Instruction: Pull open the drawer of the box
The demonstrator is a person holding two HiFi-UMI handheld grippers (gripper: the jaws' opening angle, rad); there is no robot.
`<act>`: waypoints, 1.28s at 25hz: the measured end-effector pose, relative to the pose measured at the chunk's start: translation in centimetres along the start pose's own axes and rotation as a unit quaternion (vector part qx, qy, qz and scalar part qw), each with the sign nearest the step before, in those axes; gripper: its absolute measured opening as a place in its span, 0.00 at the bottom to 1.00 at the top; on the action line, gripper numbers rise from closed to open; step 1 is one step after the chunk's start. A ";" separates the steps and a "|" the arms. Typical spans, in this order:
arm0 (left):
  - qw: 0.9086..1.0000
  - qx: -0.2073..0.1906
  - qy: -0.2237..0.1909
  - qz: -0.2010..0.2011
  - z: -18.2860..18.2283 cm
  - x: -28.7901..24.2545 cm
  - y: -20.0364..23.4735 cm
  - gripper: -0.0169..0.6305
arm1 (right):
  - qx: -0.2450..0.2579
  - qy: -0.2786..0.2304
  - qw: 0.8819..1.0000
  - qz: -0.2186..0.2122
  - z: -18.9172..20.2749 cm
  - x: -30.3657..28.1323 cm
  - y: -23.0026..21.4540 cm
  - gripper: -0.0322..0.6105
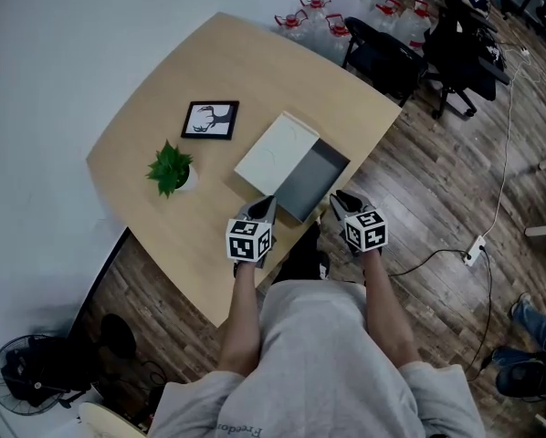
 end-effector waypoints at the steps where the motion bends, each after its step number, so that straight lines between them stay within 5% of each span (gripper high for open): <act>1: 1.000 -0.003 0.000 0.001 0.1 0.2 0.0 0.11 | -0.001 -0.001 1.000 0.002 0.0 0.0 0.0 0.16; 32: 1.000 -0.016 0.009 0.010 1.5 1.6 0.0 0.11 | 0.027 0.008 1.000 0.000 0.0 -0.4 1.1 0.11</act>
Point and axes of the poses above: the fingertips, and each gripper's own axes: x backward along the fingers, y to its left, z out of its underside, the point moved 1 cm from there along x, backward along the fingers, and after that the axes turned 14 degrees about -y, right-handed, at the moved point
